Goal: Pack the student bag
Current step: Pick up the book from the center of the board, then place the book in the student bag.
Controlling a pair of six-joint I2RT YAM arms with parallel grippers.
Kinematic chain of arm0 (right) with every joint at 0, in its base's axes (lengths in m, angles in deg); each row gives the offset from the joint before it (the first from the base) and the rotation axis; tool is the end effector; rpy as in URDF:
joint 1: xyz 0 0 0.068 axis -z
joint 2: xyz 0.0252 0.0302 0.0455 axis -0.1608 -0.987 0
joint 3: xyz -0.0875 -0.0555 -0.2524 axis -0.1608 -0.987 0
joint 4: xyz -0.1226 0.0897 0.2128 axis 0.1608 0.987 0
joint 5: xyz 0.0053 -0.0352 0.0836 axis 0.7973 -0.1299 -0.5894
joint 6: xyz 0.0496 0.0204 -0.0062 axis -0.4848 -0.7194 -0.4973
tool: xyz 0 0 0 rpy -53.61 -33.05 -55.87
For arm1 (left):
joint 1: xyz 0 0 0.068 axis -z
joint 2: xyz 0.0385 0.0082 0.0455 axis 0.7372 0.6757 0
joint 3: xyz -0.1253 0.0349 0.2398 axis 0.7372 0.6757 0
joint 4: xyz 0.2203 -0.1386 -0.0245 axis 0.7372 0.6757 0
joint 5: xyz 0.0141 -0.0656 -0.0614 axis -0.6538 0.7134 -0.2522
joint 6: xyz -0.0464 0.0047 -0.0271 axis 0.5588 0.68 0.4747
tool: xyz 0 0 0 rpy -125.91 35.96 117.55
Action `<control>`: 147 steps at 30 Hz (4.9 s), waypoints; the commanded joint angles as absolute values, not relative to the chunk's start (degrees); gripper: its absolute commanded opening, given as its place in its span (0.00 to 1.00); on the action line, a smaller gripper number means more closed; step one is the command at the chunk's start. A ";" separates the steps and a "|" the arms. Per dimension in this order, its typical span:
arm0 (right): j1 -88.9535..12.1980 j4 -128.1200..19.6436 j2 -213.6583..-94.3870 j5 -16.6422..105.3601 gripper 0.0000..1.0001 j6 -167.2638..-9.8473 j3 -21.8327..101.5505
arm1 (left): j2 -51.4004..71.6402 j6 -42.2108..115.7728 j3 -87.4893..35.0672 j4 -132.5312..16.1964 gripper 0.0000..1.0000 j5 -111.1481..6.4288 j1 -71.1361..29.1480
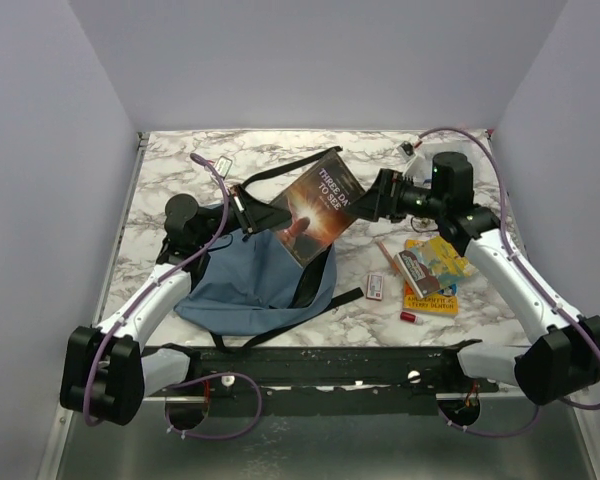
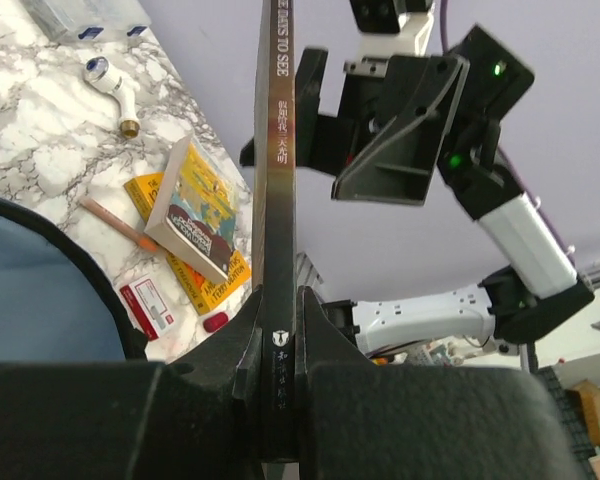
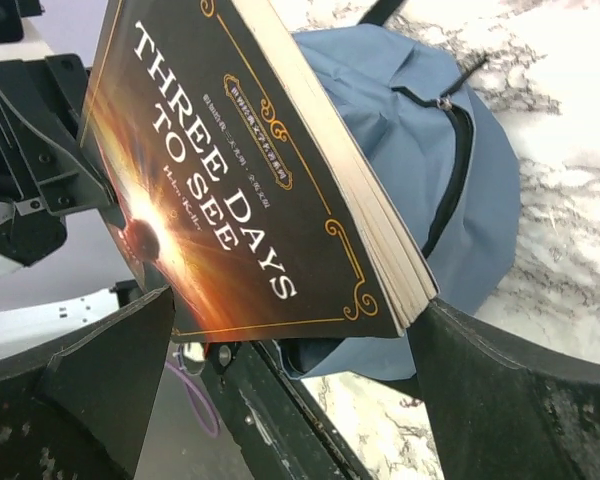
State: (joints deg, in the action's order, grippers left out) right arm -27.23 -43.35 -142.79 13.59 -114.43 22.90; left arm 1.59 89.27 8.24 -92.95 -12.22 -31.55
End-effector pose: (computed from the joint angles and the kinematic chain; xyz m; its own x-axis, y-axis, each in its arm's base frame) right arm 0.2548 0.1059 0.3334 -0.7335 0.2070 -0.6474 -0.4647 0.5425 0.6998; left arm 0.2390 -0.0960 0.3024 -0.7483 -0.4071 -0.5238 0.5076 0.1569 -0.8472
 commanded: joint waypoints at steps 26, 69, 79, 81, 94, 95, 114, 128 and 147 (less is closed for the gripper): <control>-26.07 -44.51 -158.95 -12.10 1.00 -119.89 48.44 | -0.16 92.25 1.75 -87.43 0.00 12.10 -33.08; -25.69 -16.73 -132.93 63.91 0.00 -108.36 32.31 | 15.19 45.84 -17.17 -28.72 0.68 -50.23 -7.54; -25.69 -16.30 -132.08 52.38 0.00 -109.56 30.32 | 29.35 39.17 -26.15 -23.61 0.42 -59.56 -4.93; -25.69 -15.92 -132.01 48.71 0.00 -109.35 30.75 | 29.49 38.31 -26.78 -22.96 0.30 -60.88 -4.95; -25.77 -30.42 -137.25 12.22 0.00 -129.35 23.56 | 7.59 46.85 -18.84 -33.23 0.00 -81.30 -4.94; -25.77 -34.77 -137.59 10.31 0.01 -132.32 21.51 | 5.98 47.61 -17.73 -34.74 0.00 -80.98 -4.90; -41.83 -55.02 -159.90 23.54 0.01 -138.97 20.69 | -9.16 40.85 -11.69 -47.13 0.00 -67.13 -5.20; -48.48 -104.25 -172.43 26.52 0.01 -155.63 10.35 | -7.76 44.97 -14.47 -47.67 0.00 -61.87 -5.25; -47.22 -98.15 -177.28 24.09 0.81 -146.54 6.20 | -10.24 43.79 -4.38 -50.01 0.00 -64.21 -8.03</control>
